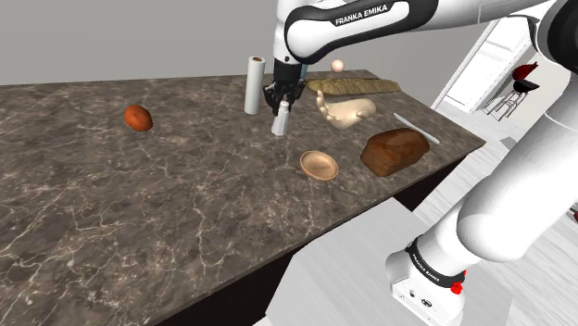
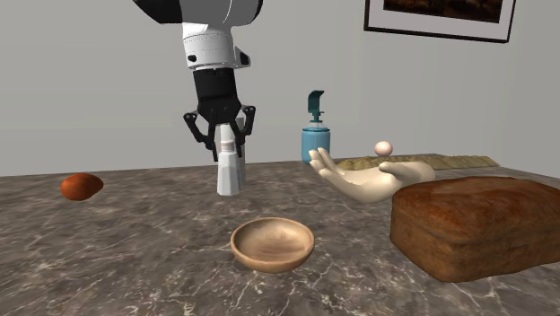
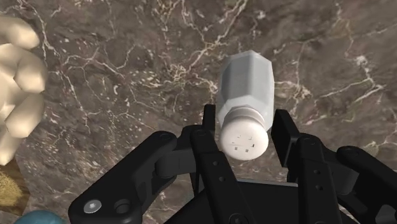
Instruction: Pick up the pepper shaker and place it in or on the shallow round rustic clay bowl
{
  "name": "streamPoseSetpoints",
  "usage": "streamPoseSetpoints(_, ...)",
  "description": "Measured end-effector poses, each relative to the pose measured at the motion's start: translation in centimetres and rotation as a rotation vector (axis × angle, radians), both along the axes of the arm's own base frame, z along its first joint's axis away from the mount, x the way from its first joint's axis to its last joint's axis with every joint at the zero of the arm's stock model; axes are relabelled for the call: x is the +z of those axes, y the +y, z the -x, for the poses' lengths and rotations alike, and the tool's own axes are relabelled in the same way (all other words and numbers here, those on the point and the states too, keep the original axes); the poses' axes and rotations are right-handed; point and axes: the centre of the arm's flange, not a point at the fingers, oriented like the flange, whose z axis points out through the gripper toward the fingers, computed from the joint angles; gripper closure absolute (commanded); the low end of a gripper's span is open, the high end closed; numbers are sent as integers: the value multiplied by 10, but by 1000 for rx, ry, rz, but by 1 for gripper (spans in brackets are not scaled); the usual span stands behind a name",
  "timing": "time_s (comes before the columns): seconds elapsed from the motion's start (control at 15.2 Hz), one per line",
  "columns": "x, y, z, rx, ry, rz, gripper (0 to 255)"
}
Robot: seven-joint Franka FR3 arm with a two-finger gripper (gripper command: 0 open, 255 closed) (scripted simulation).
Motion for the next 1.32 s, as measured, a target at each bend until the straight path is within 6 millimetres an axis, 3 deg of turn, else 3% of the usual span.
streamPoseSetpoints(0.73, 56, -1, 0, 0, 0, 0, 255)
streamPoseSetpoints(0.86, 61, -6, 15, 0, 1, 0, 255)
streamPoseSetpoints(1.32, 79, -17, 102, 0, 0, 0, 255)
